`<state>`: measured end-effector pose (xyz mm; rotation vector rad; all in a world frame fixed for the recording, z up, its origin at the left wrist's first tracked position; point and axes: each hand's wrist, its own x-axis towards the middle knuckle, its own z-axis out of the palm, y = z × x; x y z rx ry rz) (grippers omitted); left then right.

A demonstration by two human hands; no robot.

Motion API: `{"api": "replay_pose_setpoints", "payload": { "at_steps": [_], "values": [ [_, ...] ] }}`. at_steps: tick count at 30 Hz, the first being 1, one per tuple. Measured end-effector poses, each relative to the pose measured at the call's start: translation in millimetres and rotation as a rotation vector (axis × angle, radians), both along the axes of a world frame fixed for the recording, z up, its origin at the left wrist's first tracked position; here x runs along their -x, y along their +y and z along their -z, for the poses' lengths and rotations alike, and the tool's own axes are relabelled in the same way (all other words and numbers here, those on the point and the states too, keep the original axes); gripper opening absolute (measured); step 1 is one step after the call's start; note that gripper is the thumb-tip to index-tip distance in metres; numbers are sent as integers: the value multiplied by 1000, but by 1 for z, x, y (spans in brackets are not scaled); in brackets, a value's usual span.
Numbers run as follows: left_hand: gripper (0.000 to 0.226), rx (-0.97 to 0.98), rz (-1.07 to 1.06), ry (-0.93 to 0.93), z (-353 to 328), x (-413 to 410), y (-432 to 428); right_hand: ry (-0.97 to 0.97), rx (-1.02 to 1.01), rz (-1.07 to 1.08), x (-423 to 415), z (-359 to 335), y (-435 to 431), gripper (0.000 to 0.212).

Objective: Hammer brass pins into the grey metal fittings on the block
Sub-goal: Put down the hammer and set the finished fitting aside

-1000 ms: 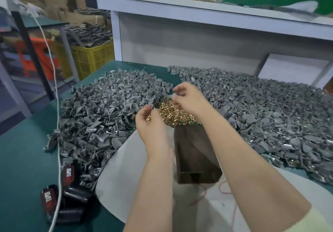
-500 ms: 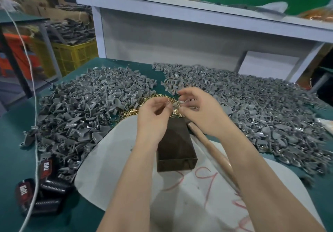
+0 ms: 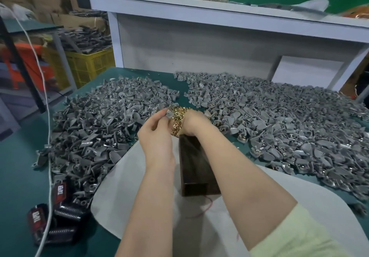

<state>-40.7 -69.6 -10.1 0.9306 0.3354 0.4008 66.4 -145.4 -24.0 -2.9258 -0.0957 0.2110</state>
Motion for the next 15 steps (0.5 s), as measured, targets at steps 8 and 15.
{"api": "replay_pose_setpoints", "payload": {
  "at_steps": [8,15],
  "values": [
    [3,-141,-55,25,3,-1,-6,109,77,-22,-7,-3,15,36],
    [13,-265,-11,-55,0,4,-9,289,-22,-15,0,-14,21,37]
  ]
}}
